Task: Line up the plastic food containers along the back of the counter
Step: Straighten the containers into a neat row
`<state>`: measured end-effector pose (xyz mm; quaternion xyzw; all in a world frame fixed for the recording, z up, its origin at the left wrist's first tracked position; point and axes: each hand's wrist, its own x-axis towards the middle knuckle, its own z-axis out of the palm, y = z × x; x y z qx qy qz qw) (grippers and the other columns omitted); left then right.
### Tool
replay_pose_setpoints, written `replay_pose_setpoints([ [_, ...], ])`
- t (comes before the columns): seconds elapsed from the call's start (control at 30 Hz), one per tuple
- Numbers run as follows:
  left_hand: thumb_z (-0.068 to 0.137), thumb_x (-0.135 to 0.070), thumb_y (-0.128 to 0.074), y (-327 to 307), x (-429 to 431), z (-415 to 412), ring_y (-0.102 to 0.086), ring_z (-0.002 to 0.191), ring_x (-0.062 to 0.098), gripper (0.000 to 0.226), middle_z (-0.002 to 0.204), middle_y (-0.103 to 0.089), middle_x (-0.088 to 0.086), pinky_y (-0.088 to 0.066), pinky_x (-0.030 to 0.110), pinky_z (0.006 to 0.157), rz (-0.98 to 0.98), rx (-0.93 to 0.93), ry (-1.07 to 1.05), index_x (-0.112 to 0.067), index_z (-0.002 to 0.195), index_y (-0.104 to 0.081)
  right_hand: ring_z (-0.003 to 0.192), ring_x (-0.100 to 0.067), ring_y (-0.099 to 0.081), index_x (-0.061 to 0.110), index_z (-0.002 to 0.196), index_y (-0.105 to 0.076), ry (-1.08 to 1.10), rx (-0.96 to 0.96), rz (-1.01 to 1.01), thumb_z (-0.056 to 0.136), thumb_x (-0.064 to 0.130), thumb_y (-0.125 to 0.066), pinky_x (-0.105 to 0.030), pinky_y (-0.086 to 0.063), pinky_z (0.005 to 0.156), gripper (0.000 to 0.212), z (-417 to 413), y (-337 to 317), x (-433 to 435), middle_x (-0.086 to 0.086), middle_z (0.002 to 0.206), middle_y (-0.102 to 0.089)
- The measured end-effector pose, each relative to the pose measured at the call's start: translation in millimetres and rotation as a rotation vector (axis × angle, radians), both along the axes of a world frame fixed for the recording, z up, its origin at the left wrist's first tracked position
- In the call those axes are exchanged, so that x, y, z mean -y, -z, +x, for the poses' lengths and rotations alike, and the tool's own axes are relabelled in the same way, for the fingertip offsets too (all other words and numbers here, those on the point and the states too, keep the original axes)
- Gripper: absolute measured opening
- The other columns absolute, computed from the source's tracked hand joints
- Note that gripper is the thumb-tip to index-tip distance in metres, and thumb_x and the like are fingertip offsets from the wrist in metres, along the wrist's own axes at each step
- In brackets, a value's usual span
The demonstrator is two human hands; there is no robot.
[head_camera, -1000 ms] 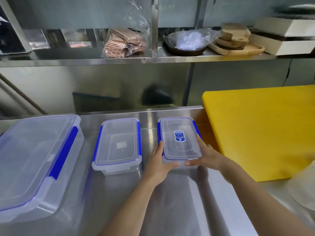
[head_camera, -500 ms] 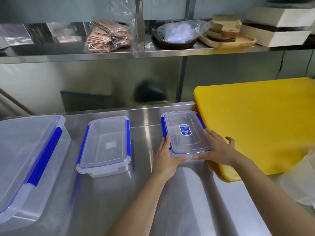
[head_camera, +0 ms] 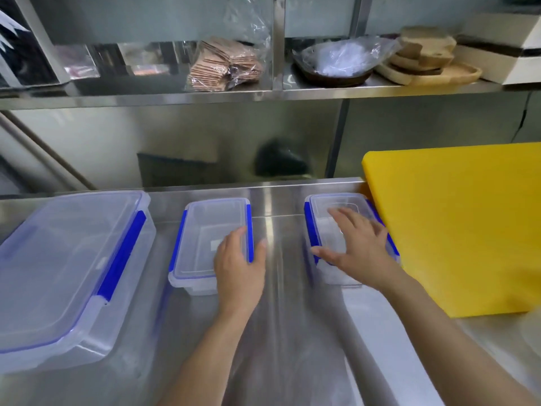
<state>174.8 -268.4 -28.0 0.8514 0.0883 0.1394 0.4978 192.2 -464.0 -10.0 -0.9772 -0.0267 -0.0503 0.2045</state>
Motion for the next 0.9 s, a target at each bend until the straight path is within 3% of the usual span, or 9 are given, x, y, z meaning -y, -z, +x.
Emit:
replay_pose_setpoints([
  [0.07,0.088,-0.027,-0.061,7,-42,0,-0.052,0.119,0.028,0.044,0.128,-0.057,0.009,-0.043,0.041,0.102,0.003,0.049,-0.158,-0.012,0.128,-0.050,0.141,-0.021,-0.020,0.030,0.144,-0.020,-0.125,-0.100,0.131,0.079,0.057,-0.057,-0.044,-0.017,0.114,0.080,-1,2,-36,0.002,0.154,-0.020],
  [0.17,0.088,-0.033,-0.060,15,-90,7,-0.045,0.130,0.030,0.059,0.143,-0.047,0.010,-0.039,0.050,0.107,-0.024,-0.069,-0.254,-0.015,0.140,-0.039,0.143,-0.028,-0.018,0.038,0.144,-0.013,-0.251,-0.253,0.269,0.077,0.058,-0.060,-0.048,-0.026,0.114,0.085,1,20,-84,0.003,0.158,-0.006],
  [0.3,0.088,-0.040,-0.058,31,-114,23,-0.046,0.126,0.019,0.067,0.140,-0.041,-0.008,-0.036,0.039,0.107,-0.544,-0.265,-0.232,-0.020,0.145,-0.030,0.140,-0.023,-0.027,0.036,0.146,-0.007,-0.298,-0.341,0.353,0.077,0.053,-0.064,-0.041,-0.029,0.115,0.091,6,43,-123,0.009,0.157,0.011],
  [0.37,0.086,-0.043,-0.059,44,-116,27,-0.055,0.117,0.021,0.062,0.136,-0.051,-0.003,-0.044,0.042,0.101,-0.615,-0.326,-0.163,-0.022,0.140,-0.038,0.138,-0.022,-0.031,0.033,0.146,-0.005,-0.300,-0.365,0.328,0.079,0.051,-0.062,-0.042,-0.032,0.113,0.090,7,49,-131,0.010,0.156,0.013],
  [0.43,0.090,-0.033,-0.057,49,-113,29,-0.063,0.098,0.019,0.043,0.121,-0.063,0.005,-0.051,0.034,0.082,-0.621,-0.294,-0.141,-0.020,0.130,-0.048,0.141,-0.022,-0.022,0.034,0.146,-0.004,-0.308,-0.346,0.258,0.081,0.051,-0.059,-0.042,-0.033,0.112,0.087,9,54,-133,0.007,0.157,0.013],
  [0.5,0.092,-0.027,-0.055,51,-109,31,-0.063,0.092,0.019,0.036,0.113,-0.064,0.006,-0.050,0.030,0.074,-0.610,-0.262,-0.153,-0.019,0.127,-0.052,0.142,-0.020,-0.017,0.035,0.146,-0.003,-0.316,-0.310,0.226,0.084,0.049,-0.056,-0.043,-0.034,0.112,0.082,9,56,-128,0.006,0.158,0.011],
  [0.73,0.093,-0.029,-0.053,49,-86,30,-0.060,0.100,0.020,0.037,0.117,-0.064,0.004,-0.045,0.031,0.083,-0.528,-0.271,-0.079,-0.022,0.129,-0.052,0.142,-0.021,-0.017,0.039,0.145,0.002,-0.272,-0.275,0.183,0.085,0.050,-0.053,-0.043,-0.034,0.112,0.081,2,66,-106,0.008,0.158,0.012],
  [0.83,0.092,-0.036,-0.052,37,-91,22,-0.060,0.106,0.021,0.040,0.124,-0.063,0.005,-0.047,0.034,0.088,-0.437,-0.321,-0.065,-0.024,0.130,-0.050,0.144,-0.021,-0.012,0.037,0.145,0.005,-0.278,-0.247,0.099,0.087,0.052,-0.049,-0.040,-0.020,0.118,0.081,5,62,-111,0.005,0.158,0.012],
  [0.9,0.090,-0.045,-0.050,14,-181,-20,-0.051,0.124,0.022,0.056,0.143,-0.049,0.002,-0.042,0.039,0.103,-0.412,-0.269,-0.270,-0.027,0.142,-0.038,0.145,-0.021,-0.002,0.035,0.145,0.004,-0.467,-0.236,0.044,0.085,0.057,-0.047,-0.039,-0.008,0.117,0.082,-10,38,-202,0.002,0.158,0.010],
])
